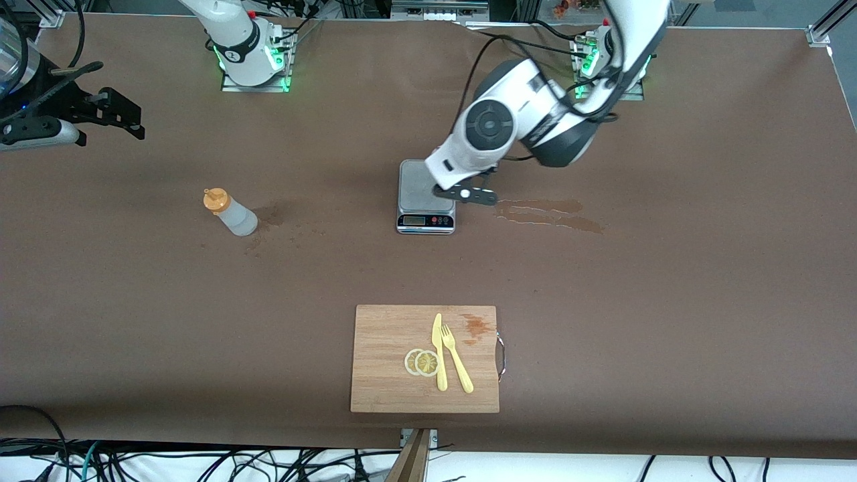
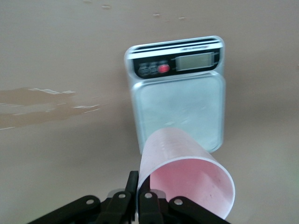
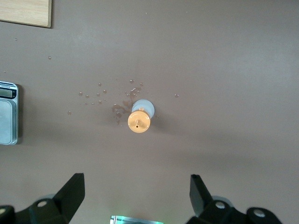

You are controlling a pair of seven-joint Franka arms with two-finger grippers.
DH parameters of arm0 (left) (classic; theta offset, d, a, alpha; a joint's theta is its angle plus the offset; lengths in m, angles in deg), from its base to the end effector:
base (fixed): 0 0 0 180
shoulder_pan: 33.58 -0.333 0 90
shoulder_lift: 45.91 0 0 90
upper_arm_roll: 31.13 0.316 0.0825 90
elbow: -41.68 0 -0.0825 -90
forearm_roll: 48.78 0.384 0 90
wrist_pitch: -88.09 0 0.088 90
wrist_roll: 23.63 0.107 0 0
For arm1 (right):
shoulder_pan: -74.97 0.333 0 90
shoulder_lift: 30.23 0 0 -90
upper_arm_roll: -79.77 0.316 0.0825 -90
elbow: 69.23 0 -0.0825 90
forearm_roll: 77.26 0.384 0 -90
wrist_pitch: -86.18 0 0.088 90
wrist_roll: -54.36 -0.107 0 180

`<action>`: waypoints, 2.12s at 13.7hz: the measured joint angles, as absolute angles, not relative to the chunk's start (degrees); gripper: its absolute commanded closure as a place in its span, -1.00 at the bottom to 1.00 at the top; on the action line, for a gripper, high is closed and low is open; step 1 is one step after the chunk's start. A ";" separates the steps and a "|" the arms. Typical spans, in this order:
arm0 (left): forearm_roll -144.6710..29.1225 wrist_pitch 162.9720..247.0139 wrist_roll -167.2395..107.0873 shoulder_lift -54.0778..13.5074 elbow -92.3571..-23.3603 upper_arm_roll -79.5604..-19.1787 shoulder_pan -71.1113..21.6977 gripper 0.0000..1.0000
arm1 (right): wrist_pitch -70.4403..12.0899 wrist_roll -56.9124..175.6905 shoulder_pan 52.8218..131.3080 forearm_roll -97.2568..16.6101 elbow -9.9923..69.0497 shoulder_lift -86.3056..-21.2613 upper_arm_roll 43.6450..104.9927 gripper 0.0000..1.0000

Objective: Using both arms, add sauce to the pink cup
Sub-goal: 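Lift the pink cup with the left gripper and carry it onto the scale, then release the cup on the scale and raise the left gripper away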

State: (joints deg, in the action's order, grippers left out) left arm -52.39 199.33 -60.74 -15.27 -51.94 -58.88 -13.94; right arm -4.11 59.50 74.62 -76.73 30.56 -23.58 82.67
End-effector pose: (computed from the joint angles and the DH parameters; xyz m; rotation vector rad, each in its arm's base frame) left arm 0.4698 -0.4620 0.3263 2.9878 -0.1694 -0.4947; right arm 0.5153 0.0254 0.6064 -3.1291 -0.2091 0.0781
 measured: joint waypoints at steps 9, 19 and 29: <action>-45.32 204.17 -66.40 -8.55 -50.02 -58.64 -10.84 -1.00 | -4.05 59.50 74.61 -76.73 30.56 -23.60 82.30 -1.00; -45.35 182.32 -61.08 -23.56 -43.18 -58.56 -22.59 -1.00 | -4.08 59.54 74.56 -76.78 30.46 -23.81 82.14 -1.00; -52.73 180.44 -24.27 -43.35 -51.25 -36.01 -28.77 -1.00 | -0.07 90.90 74.49 -74.48 30.54 -25.25 78.89 -1.00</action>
State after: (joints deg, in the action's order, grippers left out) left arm -52.73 180.44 -24.27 -43.35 -51.25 -36.01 -28.77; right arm -0.07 90.90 74.49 -74.48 30.54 -25.25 78.89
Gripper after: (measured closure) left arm 0.000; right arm 0.000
